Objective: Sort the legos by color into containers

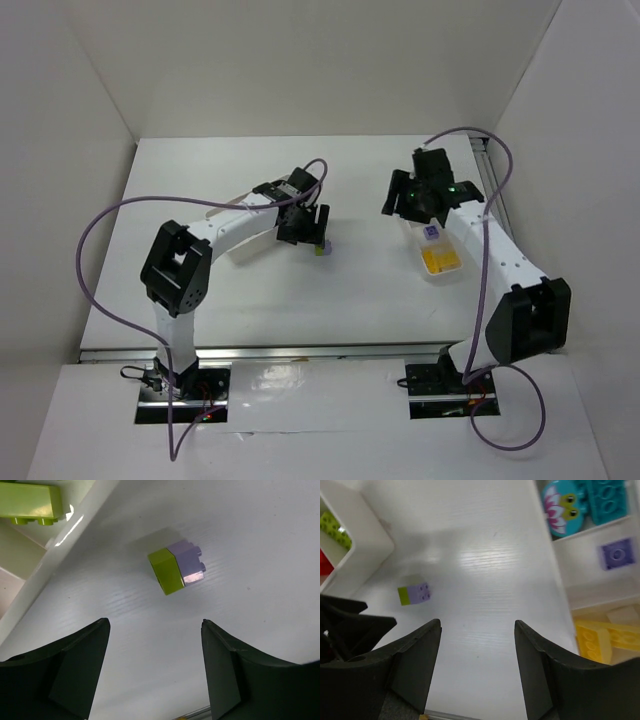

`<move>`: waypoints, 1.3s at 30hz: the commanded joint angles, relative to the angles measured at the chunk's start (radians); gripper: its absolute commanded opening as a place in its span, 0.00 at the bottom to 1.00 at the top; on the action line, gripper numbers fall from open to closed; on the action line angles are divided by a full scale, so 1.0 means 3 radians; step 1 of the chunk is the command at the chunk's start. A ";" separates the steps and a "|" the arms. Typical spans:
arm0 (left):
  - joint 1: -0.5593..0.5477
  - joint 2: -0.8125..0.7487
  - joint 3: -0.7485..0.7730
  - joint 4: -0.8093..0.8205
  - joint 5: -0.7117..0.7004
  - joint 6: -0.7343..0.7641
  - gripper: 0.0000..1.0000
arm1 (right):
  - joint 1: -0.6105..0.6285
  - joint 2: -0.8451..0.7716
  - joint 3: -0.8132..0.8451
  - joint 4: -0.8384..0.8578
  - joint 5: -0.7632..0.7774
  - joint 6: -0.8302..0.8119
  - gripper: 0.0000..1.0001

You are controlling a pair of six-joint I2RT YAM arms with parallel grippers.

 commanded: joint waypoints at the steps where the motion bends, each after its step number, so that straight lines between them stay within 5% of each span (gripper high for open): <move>1: 0.0068 0.0086 0.0061 0.0021 0.0071 0.0071 0.83 | 0.0286 0.0154 0.0209 -0.0057 0.0104 -0.0181 0.68; 7: 0.0099 -0.0175 -0.0113 0.0057 0.0321 0.0152 0.75 | 0.0624 0.0455 0.0102 -0.0021 -0.0407 -0.0590 0.65; 19: 0.0523 -0.0405 -0.0414 -0.0254 0.0301 0.0214 0.67 | 0.1519 0.1346 0.0301 0.0065 0.0512 -0.1229 0.67; 27: 0.0559 -0.0508 -0.0353 -0.0214 0.0485 0.0214 0.66 | 0.1519 0.1621 0.0301 0.0714 0.0631 -0.1388 0.78; 39: 0.0625 -0.0513 -0.0221 -0.0183 0.0582 0.0153 0.65 | 0.1458 0.1929 0.0398 0.1267 0.0283 -0.1638 0.78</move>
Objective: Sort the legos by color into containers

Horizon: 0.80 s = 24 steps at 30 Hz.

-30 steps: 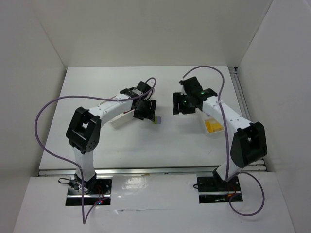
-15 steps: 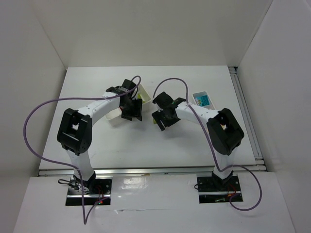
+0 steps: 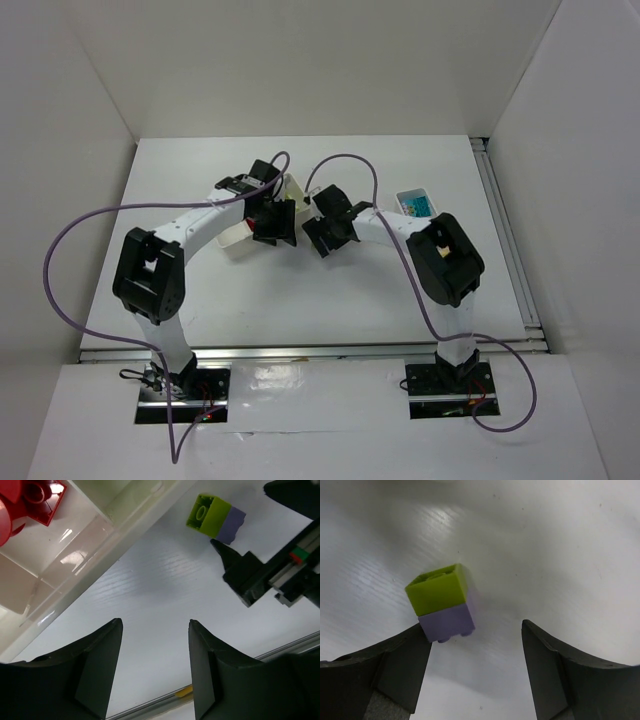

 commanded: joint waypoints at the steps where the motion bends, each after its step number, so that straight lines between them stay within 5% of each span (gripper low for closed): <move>1: 0.0040 -0.0069 0.0161 0.0033 0.0086 -0.0034 0.65 | -0.0020 0.0049 0.0128 0.0295 -0.0081 -0.0129 0.78; 6: 0.0040 -0.0033 0.0227 0.0033 0.0122 -0.0034 0.65 | -0.0020 0.0188 0.0245 0.0296 -0.0147 -0.0160 0.77; 14: 0.0040 0.0028 0.0289 0.0033 0.0153 -0.0034 0.63 | -0.0050 0.0065 0.0179 0.0327 -0.0147 -0.0032 0.43; 17: 0.0040 0.0028 0.0329 0.0033 0.0219 -0.0034 0.63 | -0.0081 -0.0022 0.0102 0.0296 -0.0147 0.0029 0.43; 21: 0.0040 0.0095 0.0401 0.0033 0.0331 -0.0034 0.63 | -0.0168 -0.0277 -0.0102 0.0296 -0.0275 0.0223 0.25; 24: 0.0101 0.0095 0.0467 0.0033 0.0540 -0.0034 0.65 | -0.0336 -0.0822 -0.0408 0.0260 -0.0428 0.0392 0.23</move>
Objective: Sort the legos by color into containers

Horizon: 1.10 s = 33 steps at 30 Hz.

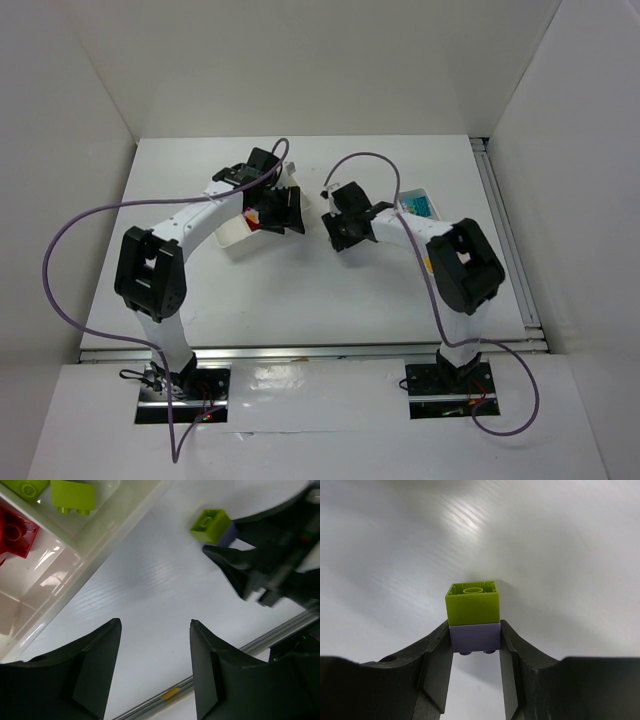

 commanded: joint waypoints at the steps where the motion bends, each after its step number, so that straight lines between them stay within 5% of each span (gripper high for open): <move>1: 0.0064 0.0040 0.0156 0.0013 0.0369 -0.0035 0.67 | -0.0183 -0.0777 -0.0261 0.0049 -0.0196 0.0268 0.23; 6: 0.0145 0.0163 0.0192 0.0166 0.1385 -0.0116 0.93 | -0.0301 -0.1376 -0.0451 -0.0257 -0.0569 0.0299 0.23; 9: -0.0012 0.0280 0.0162 0.0534 0.1826 -0.0341 1.00 | -0.0301 -0.1606 -0.0451 -0.0401 -0.0692 0.0370 0.22; 16: -0.0018 0.0194 -0.0278 0.1729 0.2277 -0.1108 1.00 | -0.0301 -0.1668 -0.0303 -0.0626 -0.0799 0.0370 0.22; 33: -0.0135 0.0383 -0.0003 0.1910 0.2436 -0.1197 0.95 | -0.0301 -0.1602 -0.0242 -0.0698 -0.0728 0.0268 0.22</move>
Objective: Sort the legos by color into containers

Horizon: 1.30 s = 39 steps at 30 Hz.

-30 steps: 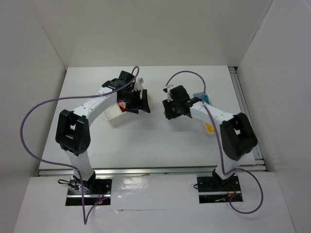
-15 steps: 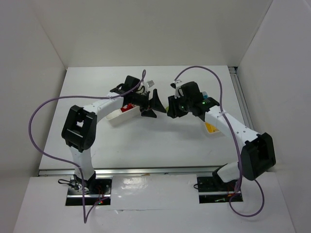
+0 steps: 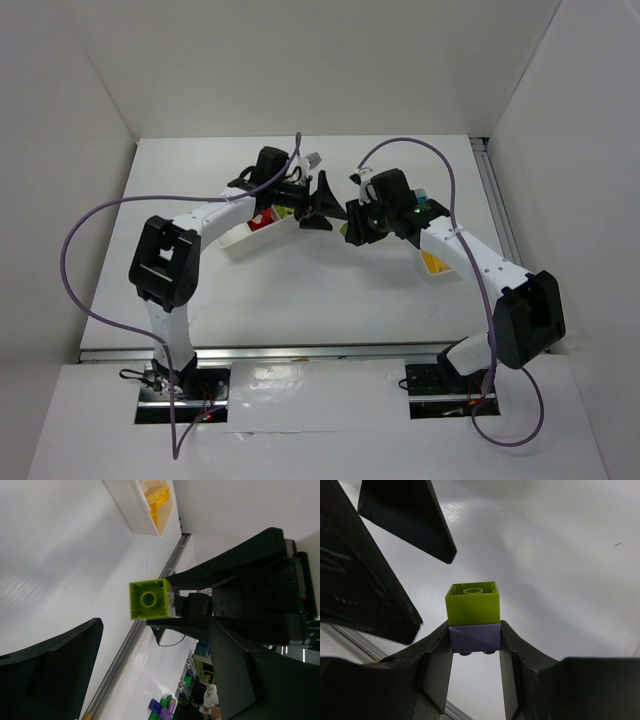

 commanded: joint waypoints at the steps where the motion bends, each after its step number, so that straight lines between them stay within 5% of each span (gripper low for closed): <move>1: -0.0113 0.0089 0.0199 0.0076 0.0135 0.0027 0.94 | 0.0017 0.0004 0.0141 -0.0021 -0.0020 -0.0011 0.22; 20: -0.0174 0.0309 0.0163 0.0439 0.0410 -0.0233 0.62 | 0.0017 0.0004 0.0141 -0.0021 -0.0020 -0.0010 0.22; 29: -0.0174 0.0309 0.0234 0.0537 0.0483 -0.0306 0.00 | 0.0017 0.0035 0.0141 -0.0021 0.0011 -0.0010 0.22; 39: 0.0096 0.0278 0.0229 0.0077 0.0161 -0.0096 0.00 | 0.0017 -0.0062 0.0080 -0.0083 0.0103 -0.0010 0.21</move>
